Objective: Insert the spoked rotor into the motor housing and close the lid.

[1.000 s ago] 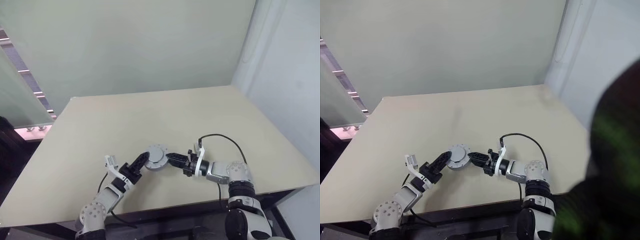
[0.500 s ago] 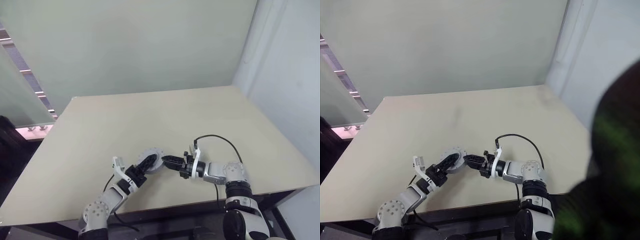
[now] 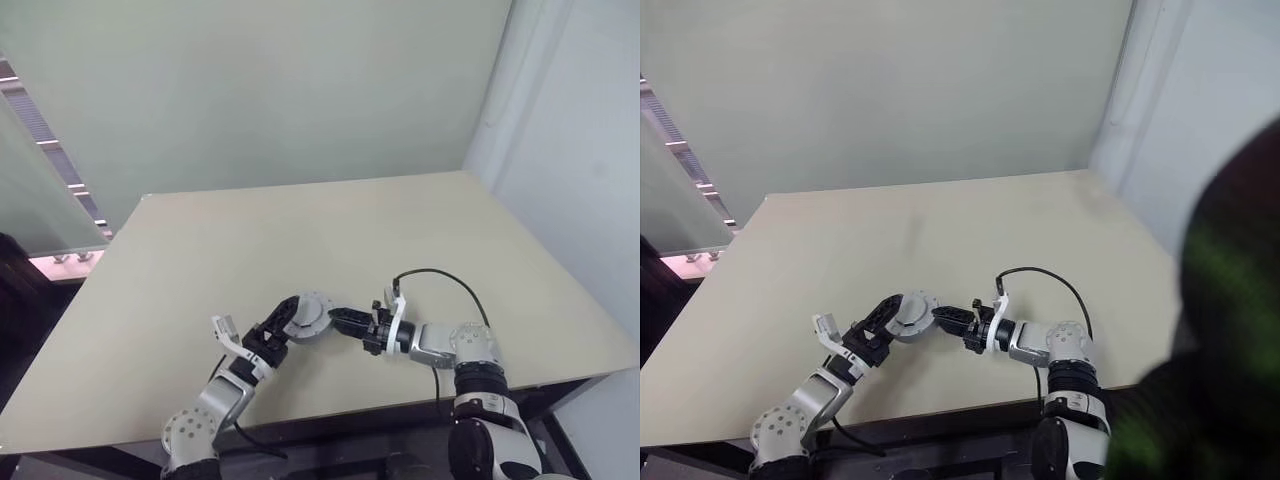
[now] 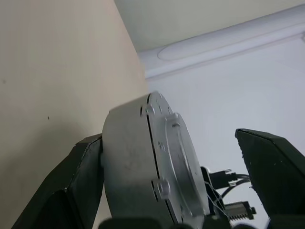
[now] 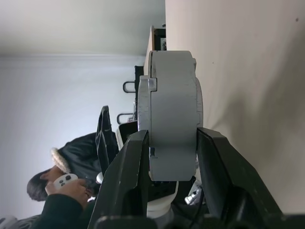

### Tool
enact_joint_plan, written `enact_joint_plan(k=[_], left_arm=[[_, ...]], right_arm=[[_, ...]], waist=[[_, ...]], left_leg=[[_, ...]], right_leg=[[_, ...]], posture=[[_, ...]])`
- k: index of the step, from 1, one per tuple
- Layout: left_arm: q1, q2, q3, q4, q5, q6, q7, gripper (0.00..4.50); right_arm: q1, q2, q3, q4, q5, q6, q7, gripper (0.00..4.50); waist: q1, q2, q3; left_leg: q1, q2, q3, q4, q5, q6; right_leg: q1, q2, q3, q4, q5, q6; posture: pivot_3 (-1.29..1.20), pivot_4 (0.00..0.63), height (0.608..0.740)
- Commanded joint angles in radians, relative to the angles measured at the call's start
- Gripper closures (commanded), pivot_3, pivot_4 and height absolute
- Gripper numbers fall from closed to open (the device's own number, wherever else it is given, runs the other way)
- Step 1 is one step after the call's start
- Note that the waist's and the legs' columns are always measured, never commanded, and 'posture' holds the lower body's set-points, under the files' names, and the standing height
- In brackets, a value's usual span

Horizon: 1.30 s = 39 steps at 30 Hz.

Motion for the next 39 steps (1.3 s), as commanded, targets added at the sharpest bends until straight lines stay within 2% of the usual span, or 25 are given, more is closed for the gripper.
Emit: enact_joint_plan(k=[1, 7, 10, 15, 24, 28, 33, 34, 39], left_arm=[[0.003, 0.002, -0.011, -0.011, -0.026, 0.012, -0.005, 0.0], [-0.006, 0.008, -0.03, 0.016, -0.019, 0.029, -0.014, 0.0], [-0.021, 0.006, -0.032, 0.032, -0.023, 0.034, -0.008, 0.59], [-0.033, -0.004, -0.022, 0.045, -0.034, 0.026, -0.008, 2.25], [-0.049, -0.002, -0.027, 0.052, -0.045, 0.021, 0.0, 2.34], [-0.056, -0.014, -0.022, 0.051, -0.027, -0.023, 0.006, 2.48], [-0.06, -0.024, -0.014, 0.048, -0.023, -0.057, 0.012, 2.48], [-0.061, -0.026, -0.011, 0.046, -0.023, -0.064, 0.013, 2.48], [-0.066, -0.031, -0.001, 0.025, 0.026, -0.152, 0.03, 2.49]], right_arm=[[-0.043, 0.01, -0.013, -0.023, 0.059, -0.006, 0.012, 3.29], [-0.043, 0.009, -0.01, -0.026, 0.061, -0.005, 0.009, 3.29], [-0.043, 0.009, -0.008, -0.031, 0.064, -0.002, 0.008, 3.29], [-0.035, 0.006, 0.011, -0.046, 0.061, -0.016, 0.02, 3.29], [0.002, -0.008, 0.101, -0.097, 0.015, -0.146, 0.051, 3.29], [0.024, -0.024, 0.152, -0.143, 0.039, -0.171, 0.127, 2.0], [0.04, -0.034, 0.182, -0.171, 0.036, -0.21, 0.144, 0.2], [0.046, -0.037, 0.193, -0.179, 0.022, -0.229, 0.138, 0.0], [0.093, -0.065, 0.296, -0.24, -0.089, -0.408, 0.14, 0.0]], waist=[[0.0, 0.0, 0.0], [0.0, 0.0, 0.0], [0.0, 0.0, 0.0], [0.0, 0.0, 0.0], [0.0, 0.0, 0.0], [0.001, 0.0, 0.0], [0.001, 0.0, 0.0], [0.001, 0.0, 0.0], [0.001, 0.0, 0.0]], left_leg=[[0.0, 0.0, 0.0, 0.0, 0.0, 0.0], [0.0, 0.0, 0.0, 0.001, 0.0, 0.0], [0.0, 0.0, 0.0, 0.001, 0.0, 0.0], [0.0, 0.0, 0.0, 0.001, 0.0, 0.0], [0.0, 0.0, 0.0, 0.001, 0.0, 0.0], [0.0, -0.001, 0.0, 0.002, 0.0, 0.0], [0.0, -0.001, 0.0, 0.002, 0.0, 0.0], [0.0, -0.001, 0.0, 0.002, 0.0, 0.0], [0.0, -0.001, 0.0, 0.002, 0.0, 0.0]], right_leg=[[0.0, 0.0, 0.0, 0.0, 0.0, 0.0], [0.0, 0.0, 0.0, 0.0, 0.0, 0.0], [0.0, 0.0, 0.0, 0.0, 0.0, 0.0], [0.0, 0.0, 0.0, 0.0, 0.0, 0.0], [0.001, 0.0, 0.0, 0.0, 0.0, 0.0], [0.001, 0.0, 0.001, 0.0, 0.0, 0.0], [0.001, 0.0, 0.002, 0.0, 0.0, 0.0], [0.001, 0.0, 0.002, 0.0, 0.0, 0.0], [0.001, 0.001, 0.002, 0.0, 0.0, 0.0]], posture=[[0.0, 0.0, 0.74], [0.0, 0.0, 0.74], [0.0, 0.0, 0.74], [0.0, 0.0, 0.74], [0.0, 0.0, 0.74], [0.0, 0.0, 0.74], [0.0, 0.0, 0.74], [0.0, 0.0, 0.74], [0.0, 0.0, 0.74]])
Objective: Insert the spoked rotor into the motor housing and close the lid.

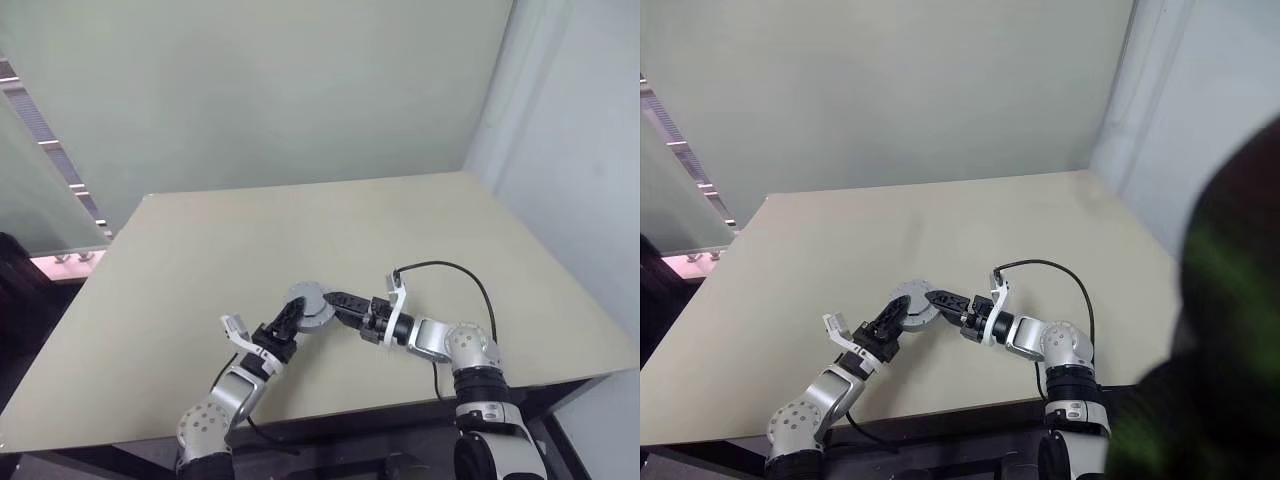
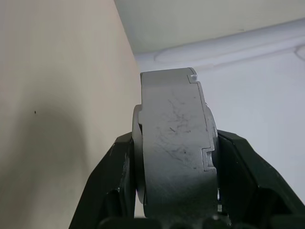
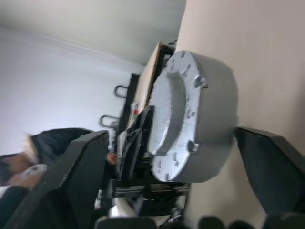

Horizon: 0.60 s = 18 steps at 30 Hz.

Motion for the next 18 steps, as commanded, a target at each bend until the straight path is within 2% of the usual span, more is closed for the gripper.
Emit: enact_joint_plan(k=[1, 3, 6, 10, 13, 18], left_arm=[[-0.03, 0.004, 0.021, -0.039, 0.056, -0.107, 0.015, 2.49], [-0.039, 0.007, 0.02, -0.039, 0.12, -0.179, 0.036, 2.5], [-0.056, 0.069, -0.013, -0.019, 0.322, -0.334, 0.052, 2.5], [-0.076, 0.142, -0.04, 0.014, 0.503, -0.476, 0.048, 2.5], [-0.095, 0.197, -0.06, 0.063, 0.616, -0.568, 0.034, 2.5], [-0.109, 0.235, -0.073, 0.097, 0.675, -0.612, -0.005, 2.5]], right_arm=[[0.026, -0.036, 0.108, -0.103, -0.091, -0.17, 0.053, 0.0], [0.057, -0.069, 0.197, -0.143, -0.162, -0.276, 0.095, 0.0], [0.114, -0.117, 0.339, -0.201, -0.295, -0.508, 0.167, 0.0], [0.155, -0.163, 0.456, -0.217, -0.415, -0.703, 0.215, 0.0], [0.17, -0.186, 0.511, -0.207, -0.483, -0.804, 0.222, 0.0], [0.182, -0.192, 0.538, -0.187, -0.526, -0.891, 0.219, 0.0]], waist=[[-0.001, 0.0, 0.0], [-0.001, 0.0, 0.0], [-0.002, -0.001, 0.0], [0.0, -0.003, 0.001], [0.015, -0.007, 0.001], [0.029, -0.013, 0.001]], left_leg=[[0.0, 0.0, 0.0, 0.0, 0.0, 0.0], [0.0, 0.0, 0.001, 0.0, 0.0, 0.0], [0.001, 0.0, 0.001, -0.001, 0.0, 0.0], [0.001, 0.002, 0.001, -0.003, 0.0, -0.001], [0.001, 0.0, 0.0, -0.001, 0.0, -0.001], [0.001, -0.001, 0.0, 0.0, 0.0, -0.001]], right_leg=[[0.0, 0.0, 0.0, 0.0, 0.0, 0.0], [0.0, 0.0, 0.001, 0.0, 0.0, 0.0], [0.0, 0.0, 0.001, 0.0, 0.0, 0.0], [-0.001, 0.001, 0.0, 0.0, 0.0, 0.0], [0.0, 0.001, 0.001, 0.0, 0.0, 0.0], [0.001, -0.001, 0.001, -0.001, 0.0, 0.0]], posture=[[0.0, 0.0, 0.74], [0.0, 0.0, 0.74], [0.0, 0.0, 0.74], [0.0, 0.0, 0.74], [0.0, 0.0, 0.74], [0.0, 0.0, 0.74]])
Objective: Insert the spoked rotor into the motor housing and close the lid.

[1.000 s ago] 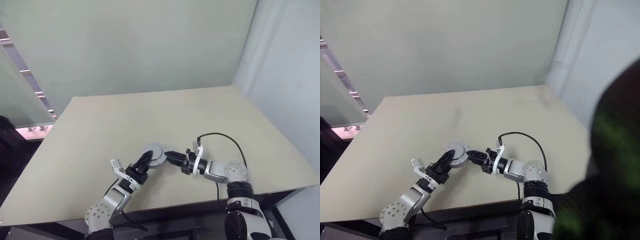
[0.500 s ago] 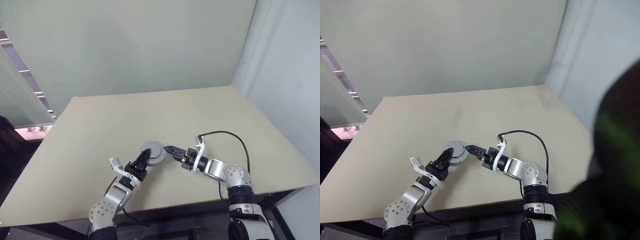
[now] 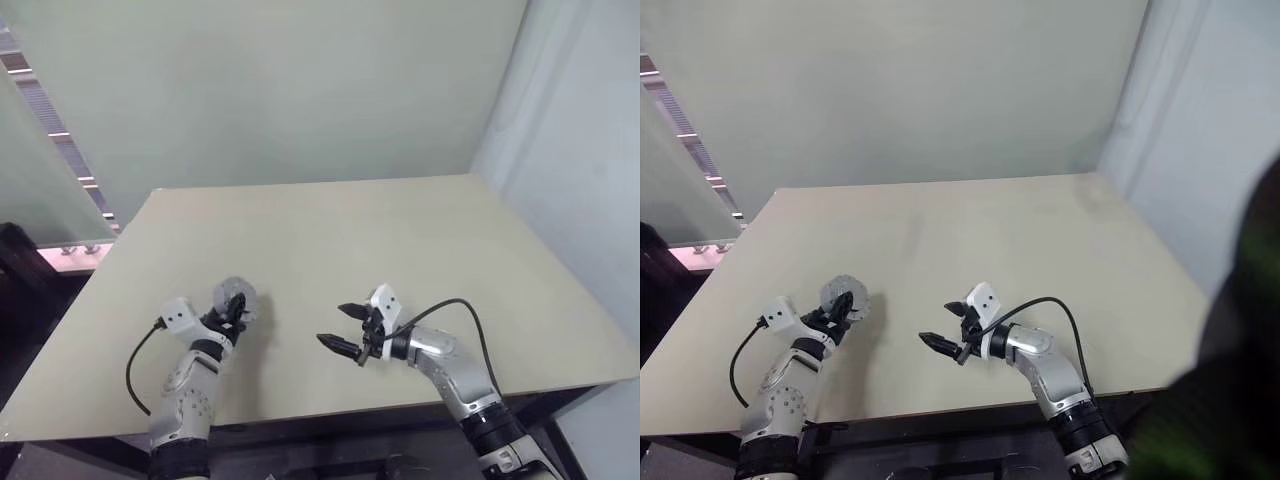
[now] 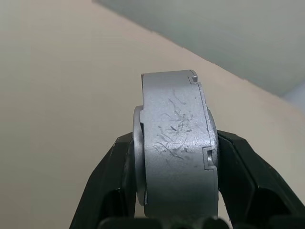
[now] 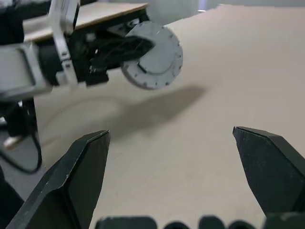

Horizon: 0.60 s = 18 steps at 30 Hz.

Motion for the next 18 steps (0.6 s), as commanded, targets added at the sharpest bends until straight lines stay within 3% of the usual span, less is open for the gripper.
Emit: enact_joint_plan(k=[1, 8, 15, 18], left_arm=[[-0.046, 0.021, -0.019, -0.026, 0.03, -0.053, -0.043, 2.5], [-0.059, 0.02, -0.032, 0.028, 0.073, -0.071, -0.042, 2.5], [-0.084, 0.059, -0.028, 0.121, 0.178, -0.107, 0.04, 0.2], [-0.066, 0.105, -0.048, 0.117, 0.259, -0.124, 0.078, 0.03]], right_arm=[[-0.011, -0.001, 0.002, -0.016, -0.023, -0.067, 0.0, 0.0], [-0.014, 0.001, 0.001, 0.002, -0.046, -0.084, -0.011, 0.0], [-0.013, 0.001, -0.003, 0.011, -0.058, -0.087, -0.021, 0.0], [-0.012, -0.001, -0.006, 0.015, -0.061, -0.084, -0.028, 0.0]], waist=[[0.004, -0.001, 0.0], [0.019, -0.004, 0.0], [0.019, -0.004, 0.0], [0.019, -0.004, -0.001]], left_leg=[[0.0, 0.0, 0.0, 0.0, 0.0, 0.0], [0.001, 0.001, 0.0, 0.001, 0.0, 0.0], [0.003, 0.001, 0.0, 0.001, 0.0, 0.0], [0.005, 0.001, 0.001, 0.001, 0.0, 0.0]], right_leg=[[0.0, 0.0, 0.0, 0.0, 0.0, 0.0], [0.0, 0.0, -0.001, 0.001, 0.0, 0.0], [0.002, 0.0, -0.001, 0.003, 0.0, 0.0], [0.003, 0.0, -0.001, 0.003, 0.0, 0.0]], posture=[[0.0, 0.0, 0.74], [0.0, 0.0, 0.74], [0.0, 0.0, 0.74], [0.0, 0.0, 0.74]])
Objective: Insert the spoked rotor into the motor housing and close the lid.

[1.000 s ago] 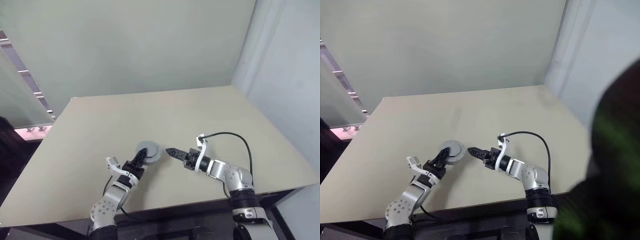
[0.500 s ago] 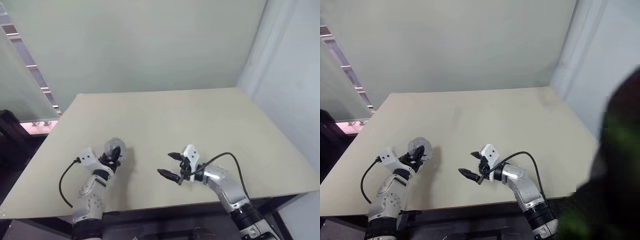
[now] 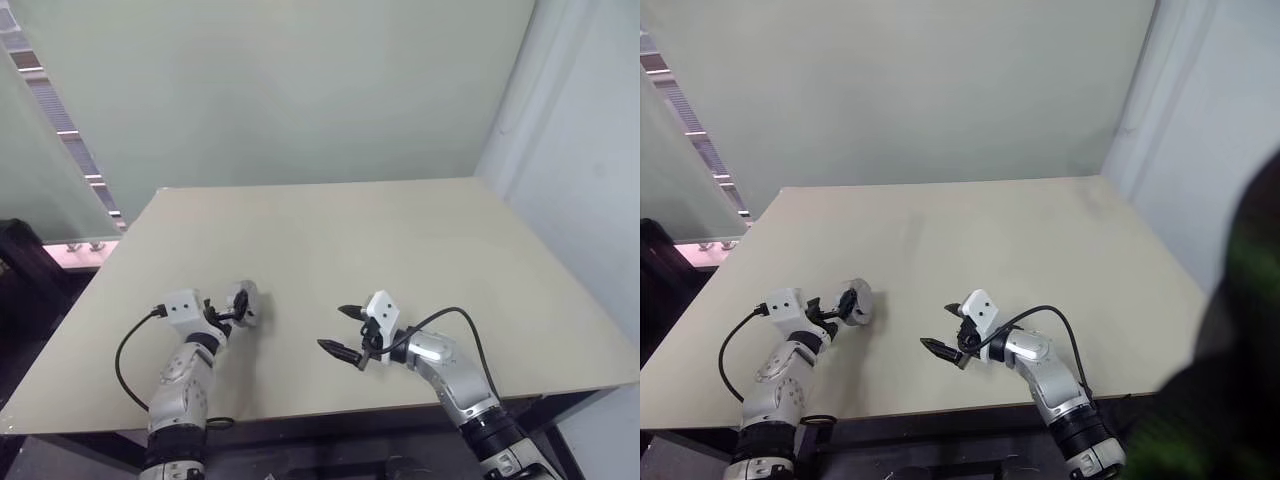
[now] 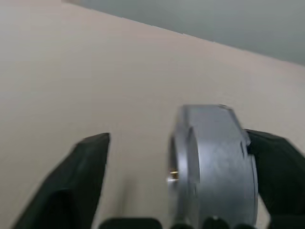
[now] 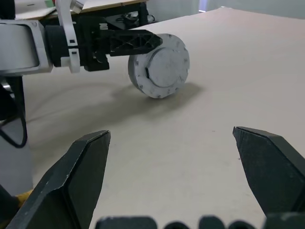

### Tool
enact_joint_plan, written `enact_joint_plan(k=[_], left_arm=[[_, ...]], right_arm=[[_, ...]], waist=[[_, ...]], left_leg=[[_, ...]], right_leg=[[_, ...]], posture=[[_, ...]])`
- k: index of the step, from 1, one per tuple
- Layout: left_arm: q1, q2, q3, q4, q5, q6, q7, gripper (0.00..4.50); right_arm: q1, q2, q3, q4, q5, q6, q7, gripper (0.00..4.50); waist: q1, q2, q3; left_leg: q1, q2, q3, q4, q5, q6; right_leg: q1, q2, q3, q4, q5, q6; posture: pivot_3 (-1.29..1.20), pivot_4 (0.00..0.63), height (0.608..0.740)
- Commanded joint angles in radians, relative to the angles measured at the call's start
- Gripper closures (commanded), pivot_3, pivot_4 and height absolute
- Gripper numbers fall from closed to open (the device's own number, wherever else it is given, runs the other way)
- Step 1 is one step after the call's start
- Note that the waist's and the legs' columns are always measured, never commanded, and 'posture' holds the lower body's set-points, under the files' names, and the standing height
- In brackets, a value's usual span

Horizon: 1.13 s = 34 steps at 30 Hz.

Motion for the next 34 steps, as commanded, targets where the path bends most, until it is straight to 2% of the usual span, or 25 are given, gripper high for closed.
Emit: enact_joint_plan(k=[1, 4, 13, 19, 23, 28, 34], left_arm=[[0.005, 0.056, -0.011, -0.024, 0.091, -0.036, 0.051, 0.03], [0.049, 0.098, -0.007, -0.077, 0.133, -0.031, 0.072, 0.03], [0.201, 0.121, 0.005, -0.344, 0.008, 0.024, -0.089, 0.03], [0.265, 0.132, -0.073, -0.507, -0.009, 0.047, -0.203, 0.03], [0.343, 0.141, -0.149, -0.598, 0.027, 0.025, -0.261, 0.03], [0.404, 0.133, -0.163, -0.661, 0.01, 0.05, -0.259, 0.03], [0.404, 0.143, -0.17, -0.659, 0.009, 0.077, -0.267, 0.03]], right_arm=[[-0.014, 0.0, -0.016, -0.012, -0.004, -0.016, -0.013, 0.0], [-0.012, -0.005, -0.026, -0.004, -0.007, -0.019, -0.027, 0.0], [-0.022, -0.003, -0.076, 0.034, 0.007, -0.026, -0.062, 0.0], [-0.031, -0.012, -0.167, 0.05, 0.011, -0.017, -0.138, 0.0], [0.0, -0.039, -0.219, 0.004, 0.017, 0.011, -0.173, 0.0], [0.063, -0.069, -0.246, -0.054, 0.02, 0.03, -0.194, 0.0], [0.1, -0.098, -0.25, -0.077, 0.012, 0.052, -0.204, 0.0]], waist=[[0.001, 0.0, 0.0], [0.0, 0.0, 0.0], [0.001, 0.0, 0.0], [0.001, 0.0, 0.001], [0.0, 0.001, 0.001], [0.0, 0.001, 0.001], [0.0, 0.002, 0.002]], left_leg=[[0.0, 0.0, 0.0, 0.0, 0.0, 0.0], [0.003, 0.0, 0.0, -0.001, 0.0, 0.0], [0.009, 0.0, 0.0, -0.001, 0.0, 0.0], [0.011, 0.001, 0.001, -0.001, 0.0, 0.0], [0.011, 0.001, 0.002, -0.002, 0.0, 0.0], [0.012, 0.002, 0.003, -0.005, 0.0, 0.0], [0.013, 0.003, 0.004, -0.004, 0.0, 0.0]], right_leg=[[0.0, 0.0, 0.0, 0.0, 0.0, 0.0], [0.002, 0.0, 0.0, 0.001, 0.0, 0.0], [0.008, -0.001, -0.001, 0.0, -0.001, -0.001], [0.01, -0.001, -0.001, 0.0, -0.002, -0.003], [0.009, -0.001, 0.0, 0.0, -0.002, -0.003], [0.009, 0.0, 0.001, -0.001, -0.002, -0.003], [0.009, 0.0, 0.001, -0.001, -0.002, -0.003]], posture=[[0.0, 0.0, 0.74], [0.0, 0.0, 0.74], [0.0, 0.0, 0.74], [0.0, 0.0, 0.74], [0.0, 0.0, 0.74], [0.0, 0.0, 0.74], [0.0, 0.0, 0.74]])
